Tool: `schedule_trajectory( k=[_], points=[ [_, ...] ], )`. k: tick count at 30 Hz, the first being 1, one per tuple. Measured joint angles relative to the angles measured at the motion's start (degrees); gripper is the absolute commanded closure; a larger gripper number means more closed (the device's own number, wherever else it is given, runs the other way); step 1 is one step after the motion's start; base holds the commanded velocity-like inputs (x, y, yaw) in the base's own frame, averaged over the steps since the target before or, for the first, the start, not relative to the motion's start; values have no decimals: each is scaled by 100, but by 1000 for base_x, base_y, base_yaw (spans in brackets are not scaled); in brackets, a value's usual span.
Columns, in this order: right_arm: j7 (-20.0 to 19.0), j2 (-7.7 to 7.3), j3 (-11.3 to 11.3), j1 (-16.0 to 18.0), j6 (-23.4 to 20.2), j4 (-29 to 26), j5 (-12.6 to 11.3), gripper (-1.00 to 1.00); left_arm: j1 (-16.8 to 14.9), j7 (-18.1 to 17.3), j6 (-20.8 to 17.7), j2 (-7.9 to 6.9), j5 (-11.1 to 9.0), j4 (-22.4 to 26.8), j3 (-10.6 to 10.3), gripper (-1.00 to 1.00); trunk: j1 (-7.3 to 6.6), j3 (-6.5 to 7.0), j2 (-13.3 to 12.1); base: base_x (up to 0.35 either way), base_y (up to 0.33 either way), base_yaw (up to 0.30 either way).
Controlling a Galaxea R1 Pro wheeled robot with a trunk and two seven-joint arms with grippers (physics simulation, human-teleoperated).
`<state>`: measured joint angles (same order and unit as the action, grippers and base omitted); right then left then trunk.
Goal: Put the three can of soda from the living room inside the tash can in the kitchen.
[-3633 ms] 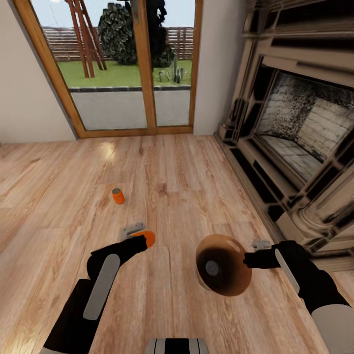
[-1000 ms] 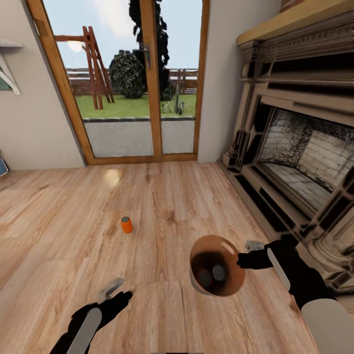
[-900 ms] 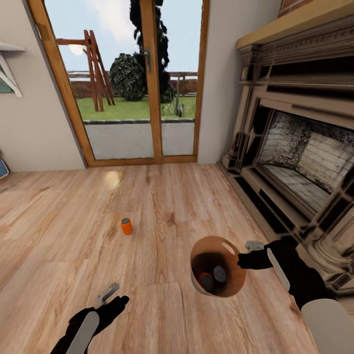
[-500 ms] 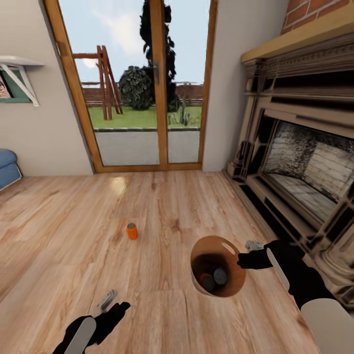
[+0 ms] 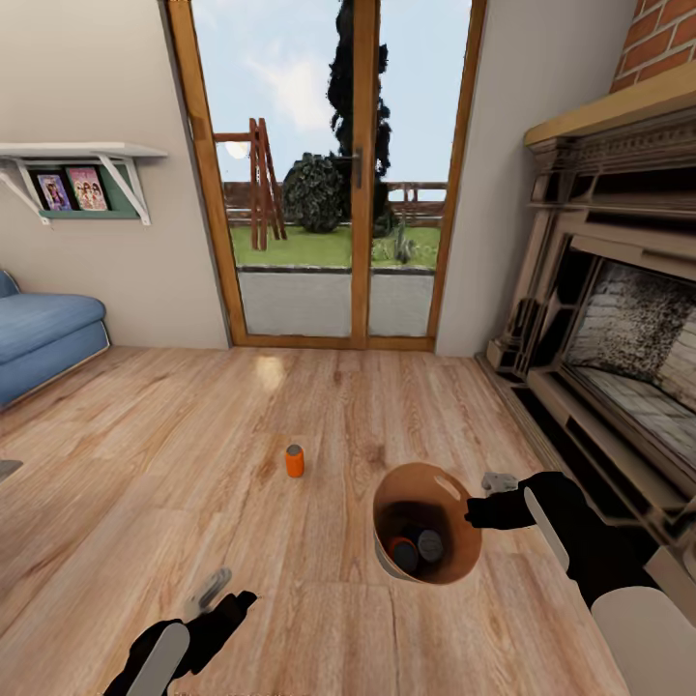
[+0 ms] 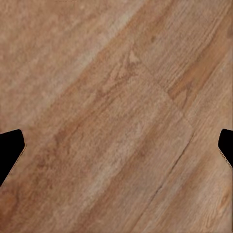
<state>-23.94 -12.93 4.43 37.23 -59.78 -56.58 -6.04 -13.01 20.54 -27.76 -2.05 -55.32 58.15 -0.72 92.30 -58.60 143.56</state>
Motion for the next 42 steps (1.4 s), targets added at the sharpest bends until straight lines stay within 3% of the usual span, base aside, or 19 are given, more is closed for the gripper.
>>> schedule_trajectory(
  k=[14, 36, 38, 42],
  points=[
    [5, -4, -29, -9, 5, -7, 60, 100, 2, 16, 25, 8, 82, 47, -86, -100, 0, 0, 0, 252, 104, 48],
    [4, 0, -50, 0, 9, -8, 69, 100, 1, 21, 25, 27, 113, -20, -79, -100, 0, 0, 0, 345, 6, 0],
    [4, 0, -63, 0, 9, -8, 71, 100, 2, 19, 25, 39, 231, -21, -75, -100, 0, 0, 0, 346, 0, 0],
    [2, 0, -66, 0, 11, -6, 79, 100, -331, 16, -62, 57, 737, -108, -77, -100, 0, 0, 0, 346, 0, 0]
  ],
)
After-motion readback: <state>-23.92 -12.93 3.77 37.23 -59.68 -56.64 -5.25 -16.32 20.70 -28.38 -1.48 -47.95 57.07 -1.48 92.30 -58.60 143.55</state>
